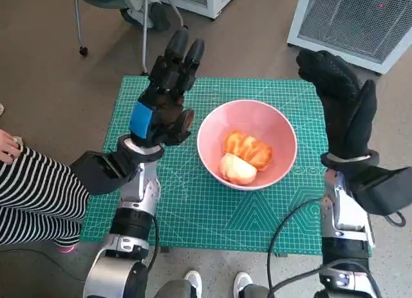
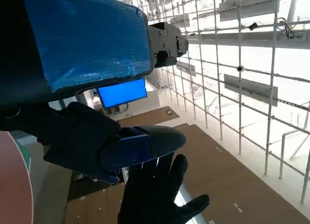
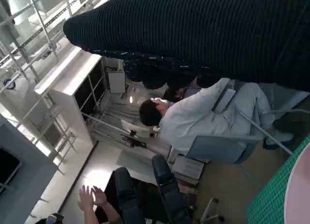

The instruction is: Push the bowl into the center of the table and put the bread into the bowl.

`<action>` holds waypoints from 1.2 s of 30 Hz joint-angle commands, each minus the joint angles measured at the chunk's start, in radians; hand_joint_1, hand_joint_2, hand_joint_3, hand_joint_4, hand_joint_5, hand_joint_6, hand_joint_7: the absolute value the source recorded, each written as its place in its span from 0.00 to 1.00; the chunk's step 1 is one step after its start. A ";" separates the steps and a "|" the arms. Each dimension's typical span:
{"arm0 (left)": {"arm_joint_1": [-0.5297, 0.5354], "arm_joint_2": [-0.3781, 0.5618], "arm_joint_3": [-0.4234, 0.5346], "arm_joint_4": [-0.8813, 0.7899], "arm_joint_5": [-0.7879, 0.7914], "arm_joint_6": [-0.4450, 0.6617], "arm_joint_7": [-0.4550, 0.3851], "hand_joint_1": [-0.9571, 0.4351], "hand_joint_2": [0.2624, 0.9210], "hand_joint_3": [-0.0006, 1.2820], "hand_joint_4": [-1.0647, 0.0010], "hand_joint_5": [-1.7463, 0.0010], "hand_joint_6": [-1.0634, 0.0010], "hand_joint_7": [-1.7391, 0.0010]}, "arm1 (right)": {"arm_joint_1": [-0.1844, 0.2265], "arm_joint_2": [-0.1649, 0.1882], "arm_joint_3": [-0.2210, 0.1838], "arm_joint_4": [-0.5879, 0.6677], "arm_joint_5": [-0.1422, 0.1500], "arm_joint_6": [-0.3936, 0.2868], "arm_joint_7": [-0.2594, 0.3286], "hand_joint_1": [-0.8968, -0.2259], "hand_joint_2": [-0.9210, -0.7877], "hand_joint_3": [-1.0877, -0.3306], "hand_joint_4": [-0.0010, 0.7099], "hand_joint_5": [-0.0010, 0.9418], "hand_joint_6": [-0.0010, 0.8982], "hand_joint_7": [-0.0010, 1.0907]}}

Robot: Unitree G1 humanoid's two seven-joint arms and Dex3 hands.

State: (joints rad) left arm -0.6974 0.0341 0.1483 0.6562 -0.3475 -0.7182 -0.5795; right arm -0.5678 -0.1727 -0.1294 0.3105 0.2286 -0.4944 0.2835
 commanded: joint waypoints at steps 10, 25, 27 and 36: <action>0.002 0.013 0.012 0.041 0.003 -0.027 -0.018 0.21 1.00 0.44 1.00 1.00 0.99 1.00 | 0.008 0.003 0.011 0.016 -0.010 0.013 0.008 0.28 0.00 0.52 0.21 0.00 0.08 0.34; 0.002 0.022 0.016 0.042 -0.002 -0.022 -0.036 0.20 1.00 0.43 1.00 1.00 0.98 1.00 | 0.010 0.007 0.019 0.014 0.003 0.018 0.019 0.28 0.00 0.53 0.21 0.00 0.08 0.34; -0.001 0.024 0.019 0.048 -0.004 -0.022 -0.040 0.20 1.00 0.43 1.00 1.00 0.99 1.00 | 0.008 0.008 0.019 0.018 0.004 0.017 0.022 0.28 0.00 0.53 0.21 0.00 0.08 0.34; -0.010 0.028 0.026 0.069 -0.003 -0.023 -0.048 0.20 1.00 0.43 1.00 1.00 0.99 1.00 | -0.002 0.010 0.013 0.044 0.011 0.006 0.035 0.28 0.00 0.53 0.22 0.00 0.08 0.34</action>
State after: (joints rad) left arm -0.6977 0.0556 0.1701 0.7122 -0.3496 -0.7349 -0.6221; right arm -0.5735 -0.1715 -0.1139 0.3319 0.2330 -0.4934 0.3064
